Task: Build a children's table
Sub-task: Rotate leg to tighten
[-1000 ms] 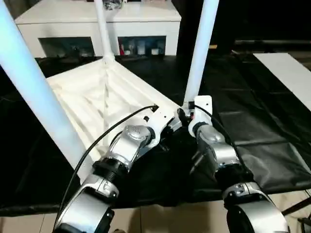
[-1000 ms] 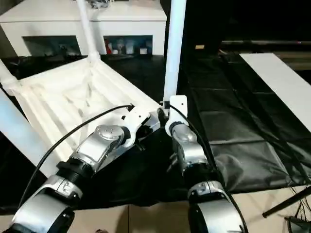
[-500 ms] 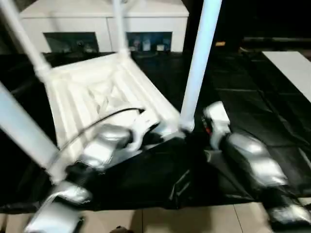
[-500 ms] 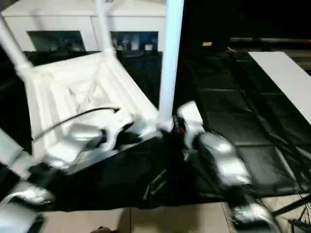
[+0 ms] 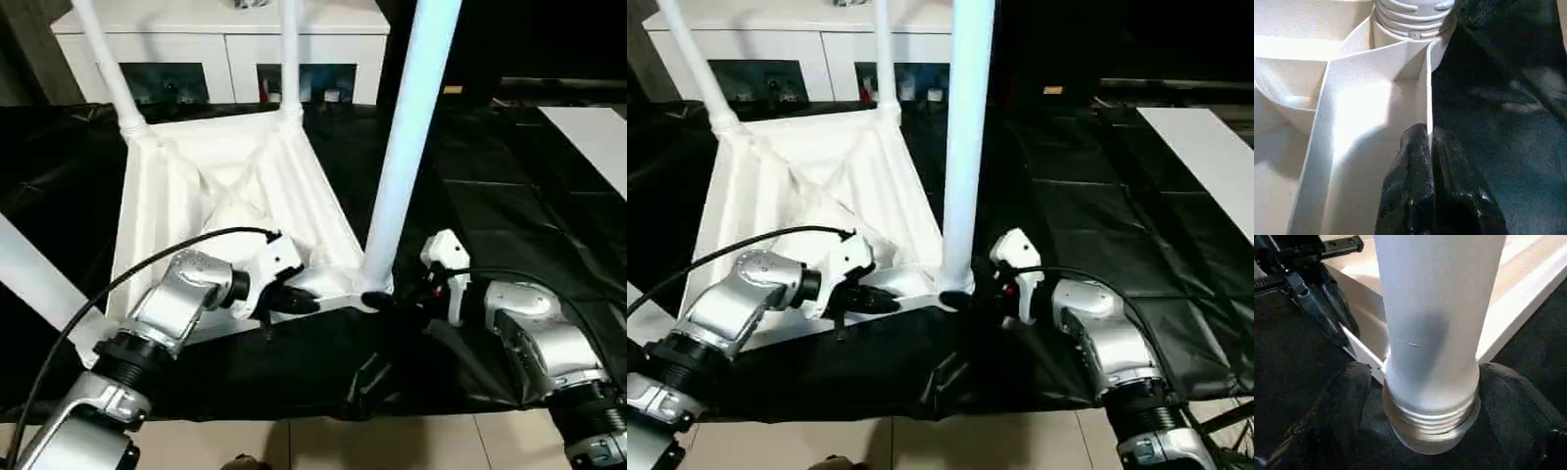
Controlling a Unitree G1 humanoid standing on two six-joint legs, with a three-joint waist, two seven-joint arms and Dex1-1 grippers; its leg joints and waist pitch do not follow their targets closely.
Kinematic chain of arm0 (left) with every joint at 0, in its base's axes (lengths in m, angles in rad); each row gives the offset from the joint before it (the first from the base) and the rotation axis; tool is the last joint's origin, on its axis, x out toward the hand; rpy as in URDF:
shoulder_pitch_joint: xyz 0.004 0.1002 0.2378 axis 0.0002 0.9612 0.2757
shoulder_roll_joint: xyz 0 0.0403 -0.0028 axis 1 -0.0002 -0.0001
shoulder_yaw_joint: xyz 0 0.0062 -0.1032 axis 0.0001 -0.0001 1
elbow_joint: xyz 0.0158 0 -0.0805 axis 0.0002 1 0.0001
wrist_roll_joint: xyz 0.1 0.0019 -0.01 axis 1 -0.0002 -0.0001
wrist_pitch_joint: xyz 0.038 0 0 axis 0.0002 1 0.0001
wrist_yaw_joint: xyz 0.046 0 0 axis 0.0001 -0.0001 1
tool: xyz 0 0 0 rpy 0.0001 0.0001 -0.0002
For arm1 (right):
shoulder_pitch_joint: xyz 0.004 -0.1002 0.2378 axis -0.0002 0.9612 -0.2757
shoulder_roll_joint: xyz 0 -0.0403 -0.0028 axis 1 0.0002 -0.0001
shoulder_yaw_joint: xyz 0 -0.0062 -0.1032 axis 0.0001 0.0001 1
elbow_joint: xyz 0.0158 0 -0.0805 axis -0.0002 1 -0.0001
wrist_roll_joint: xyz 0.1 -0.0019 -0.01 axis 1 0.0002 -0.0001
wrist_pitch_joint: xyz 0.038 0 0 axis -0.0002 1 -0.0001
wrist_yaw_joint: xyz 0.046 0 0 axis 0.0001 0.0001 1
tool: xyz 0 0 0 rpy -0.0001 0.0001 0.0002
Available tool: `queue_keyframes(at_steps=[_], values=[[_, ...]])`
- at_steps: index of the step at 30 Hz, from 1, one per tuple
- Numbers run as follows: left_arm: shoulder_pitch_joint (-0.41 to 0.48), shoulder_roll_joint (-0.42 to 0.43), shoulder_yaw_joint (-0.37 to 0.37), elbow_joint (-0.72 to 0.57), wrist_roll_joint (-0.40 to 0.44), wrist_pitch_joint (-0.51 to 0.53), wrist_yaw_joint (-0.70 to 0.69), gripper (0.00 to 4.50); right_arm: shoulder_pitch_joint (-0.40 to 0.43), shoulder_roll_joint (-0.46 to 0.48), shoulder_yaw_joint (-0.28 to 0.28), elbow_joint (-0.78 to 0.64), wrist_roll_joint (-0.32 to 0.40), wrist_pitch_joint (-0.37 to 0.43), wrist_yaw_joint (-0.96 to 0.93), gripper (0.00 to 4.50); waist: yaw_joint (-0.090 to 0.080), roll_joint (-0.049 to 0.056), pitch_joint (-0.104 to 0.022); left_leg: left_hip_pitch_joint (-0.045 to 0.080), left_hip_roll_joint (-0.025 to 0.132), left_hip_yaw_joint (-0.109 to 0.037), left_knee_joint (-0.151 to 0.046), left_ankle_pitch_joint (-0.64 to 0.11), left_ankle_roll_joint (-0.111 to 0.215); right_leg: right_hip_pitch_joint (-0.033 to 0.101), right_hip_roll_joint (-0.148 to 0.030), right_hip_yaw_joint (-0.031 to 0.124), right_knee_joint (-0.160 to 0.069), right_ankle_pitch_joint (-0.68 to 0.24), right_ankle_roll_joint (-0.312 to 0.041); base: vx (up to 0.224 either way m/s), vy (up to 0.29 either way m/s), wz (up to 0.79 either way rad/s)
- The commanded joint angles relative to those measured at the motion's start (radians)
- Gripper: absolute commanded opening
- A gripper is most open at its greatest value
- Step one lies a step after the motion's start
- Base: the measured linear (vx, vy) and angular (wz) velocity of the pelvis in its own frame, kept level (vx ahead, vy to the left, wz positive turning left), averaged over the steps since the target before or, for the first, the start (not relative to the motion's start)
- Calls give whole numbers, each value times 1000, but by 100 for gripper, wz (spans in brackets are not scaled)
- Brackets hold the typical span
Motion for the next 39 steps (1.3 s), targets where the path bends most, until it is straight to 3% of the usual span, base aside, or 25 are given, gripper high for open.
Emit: queue_keyframes(at_steps=[1, 3, 4, 10, 19, 23, 26, 28, 30, 31, 33, 35, 39], values=[[-14, -15, -9, -61, -34, -13, -41, 0, -29, 6, 17, 12, -14, -13, 11, 370, -4, -8, -64, 31, 61, -26, -68, -114, 81, 36, -62, 36, -55, 44, -287, 0, 0, 0], [-13, -11, -12, -66, -30, -12, -42, 0, -39, 5, 23, 30, -28, -19, 6, 370, -3, -8, -65, 31, 60, -26, -66, -104, 86, 36, -63, 37, -54, 58, -290, 0, 0, 0], [-14, -11, -13, -67, -30, -10, -42, 0, -42, 6, 21, 35, -26, -13, 10, 346, -3, -8, -65, 31, 60, -25, -65, -100, 89, 37, -63, 37, -54, 61, -291, 0, 0, 0], [-15, -9, -12, -65, -34, -7, -46, 0, -61, 15, 7, 63, -10, 6, 20, 304, 0, -9, -67, 29, 59, -25, -62, -79, 102, 38, -62, 34, -49, 89, -295, 0, 0, 0], [-13, -9, -19, -64, -24, 3, -33, 0, -64, 11, 27, 99, -55, -30, 15, 274, -1, -9, -65, 30, 60, -26, -64, -110, 85, 37, -63, 34, -52, 35, -289, 0, 0, 0], [-22, -44, -11, -33, -1, 25, 46, 0, -96, 70, -10, 182, -104, -45, -180, 273, -9, -11, -63, 29, 58, -26, -65, -128, 71, 35, -63, 35, -56, 7, -288, 0, 0, 0], [-38, -113, 3, 18, 18, 40, 157, 0, -124, 149, -66, 242, -111, -20, -381, 272, -25, -9, -58, 28, 57, -28, -71, -167, 36, 33, -64, 36, -62, -65, -279, 0, 0, 0], [-58, -179, 24, 69, 25, 53, 257, 0, -141, 210, -103, 272, -109, 10, -522, 272, -35, -13, -60, 29, 55, -30, -74, -195, 7, 35, -64, 36, -68, -115, -266, 0, 0, 0], [-87, -240, 45, 127, 29, 59, 348, 0, -161, 262, -122, 303, -126, 31, -653, 272, -39, -15, -61, 24, 52, -30, -73, -179, 8, 36, -63, 36, -69, -101, -256, 0, 0, 0], [-110, -281, 60, 171, 35, 56, 418, 0, -179, 300, -133, 330, -136, 45, -733, 272, -37, -11, -61, 27, 52, -30, -73, -178, 7, 34, -63, 37, -69, -93, -256, 0, 0, 0], [-142, -325, 78, 230, 43, 44, 501, 0, -208, 351, -158, 369, -127, 47, -831, 272, -36, -14, -63, 30, 49, -27, -69, -170, 18, 33, -64, 39, -73, -78, -254, 0, 0, 0], [-176, -369, 104, 289, 46, 24, 586, 0, -239, 394, -175, 417, -126, 38, -931, 272, -35, -9, -63, 32, 49, -27, -70, -173, 18, 30, -63, 39, -75, -77, -255, 0, 0, 0], [-222, -405, 126, 362, 67, -2, 656, 0, -300, 457, -158, 500, -153, -4, -998, 272, -32, -9, -64, 29, 49, -28, -72, -166, 25, 33, -63, 36, -74, -52, -243, 0, 0, 0]])
